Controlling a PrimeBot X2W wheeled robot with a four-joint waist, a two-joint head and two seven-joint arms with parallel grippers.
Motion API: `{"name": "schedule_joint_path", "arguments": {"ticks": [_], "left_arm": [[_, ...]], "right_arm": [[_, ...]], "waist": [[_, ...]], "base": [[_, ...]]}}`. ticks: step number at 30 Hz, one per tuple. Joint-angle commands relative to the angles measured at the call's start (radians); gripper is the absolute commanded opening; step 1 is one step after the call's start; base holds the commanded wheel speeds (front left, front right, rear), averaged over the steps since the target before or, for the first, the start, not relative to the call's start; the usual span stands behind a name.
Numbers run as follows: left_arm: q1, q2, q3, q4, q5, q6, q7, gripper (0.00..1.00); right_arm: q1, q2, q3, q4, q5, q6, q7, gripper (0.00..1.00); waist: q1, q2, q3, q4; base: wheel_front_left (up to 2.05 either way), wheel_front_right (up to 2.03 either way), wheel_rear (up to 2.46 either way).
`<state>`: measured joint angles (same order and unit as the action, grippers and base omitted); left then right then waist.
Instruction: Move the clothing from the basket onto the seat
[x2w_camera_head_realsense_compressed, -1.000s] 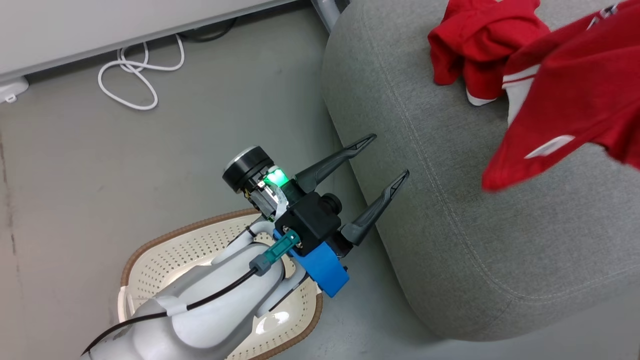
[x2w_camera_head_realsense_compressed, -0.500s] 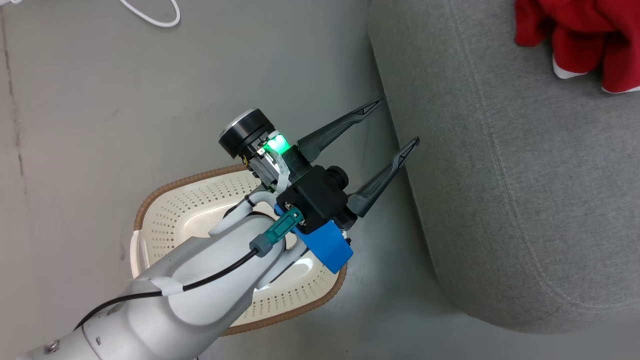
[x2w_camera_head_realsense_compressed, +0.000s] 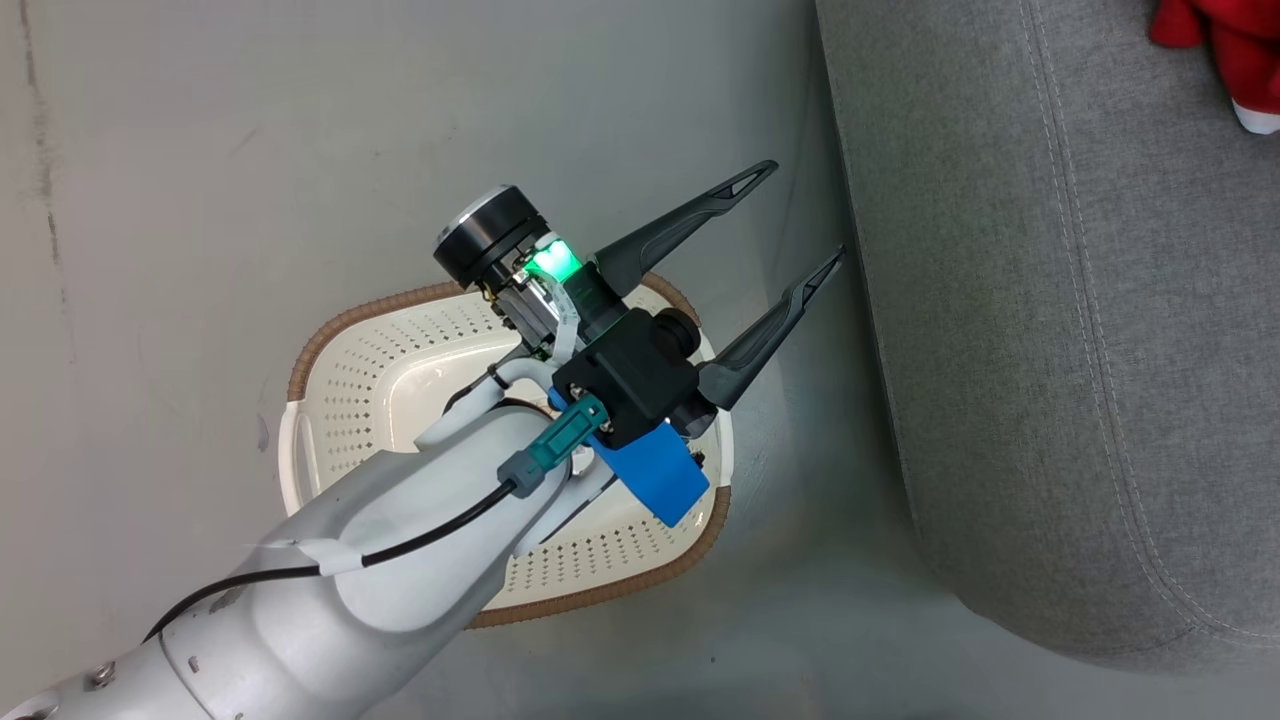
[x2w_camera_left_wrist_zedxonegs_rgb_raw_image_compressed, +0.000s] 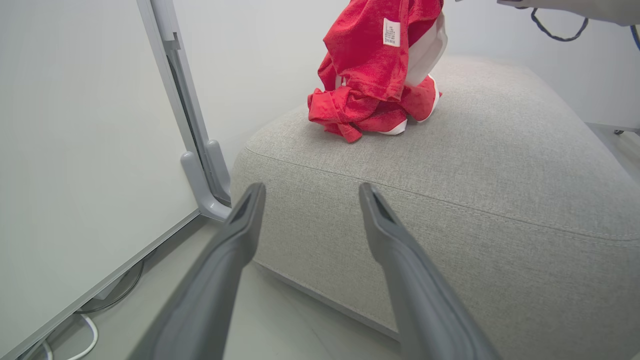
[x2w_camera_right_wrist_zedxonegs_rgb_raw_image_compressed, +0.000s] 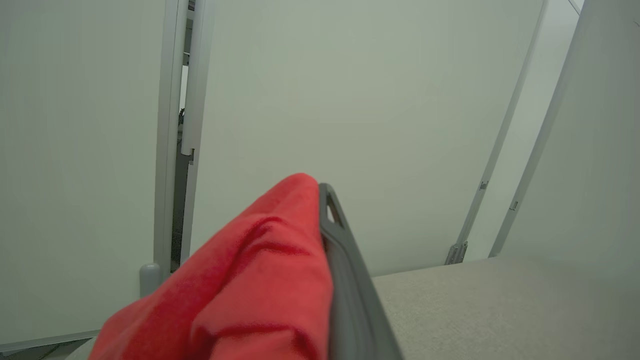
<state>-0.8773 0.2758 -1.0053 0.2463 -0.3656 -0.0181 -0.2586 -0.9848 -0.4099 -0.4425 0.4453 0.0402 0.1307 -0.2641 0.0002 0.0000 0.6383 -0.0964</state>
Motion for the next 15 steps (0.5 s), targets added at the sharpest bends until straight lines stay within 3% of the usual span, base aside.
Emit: {"name": "schedule_joint_path", "arguments": {"ticks": [1,15], "left_arm": [[-0.015,-0.003,0.007,0.002,0.004,-0.001,-0.005,1.0],[-0.015,-0.003,0.013,0.009,0.004,-0.003,-0.008,1.0]], "right_arm": [[0.023,0.006,-0.011,0.012,-0.002,0.0,-0.001,0.0],[0.167,0.065,-0.073,0.159,-0.01,0.0,-0.001,0.0]], "waist": [[-0.0002,0.0,0.001,0.001],[-0.0002,0.0,0.004,0.007]], "base": [[0.0,0.0,0.0],[0.0,0.0,0.0]]}}
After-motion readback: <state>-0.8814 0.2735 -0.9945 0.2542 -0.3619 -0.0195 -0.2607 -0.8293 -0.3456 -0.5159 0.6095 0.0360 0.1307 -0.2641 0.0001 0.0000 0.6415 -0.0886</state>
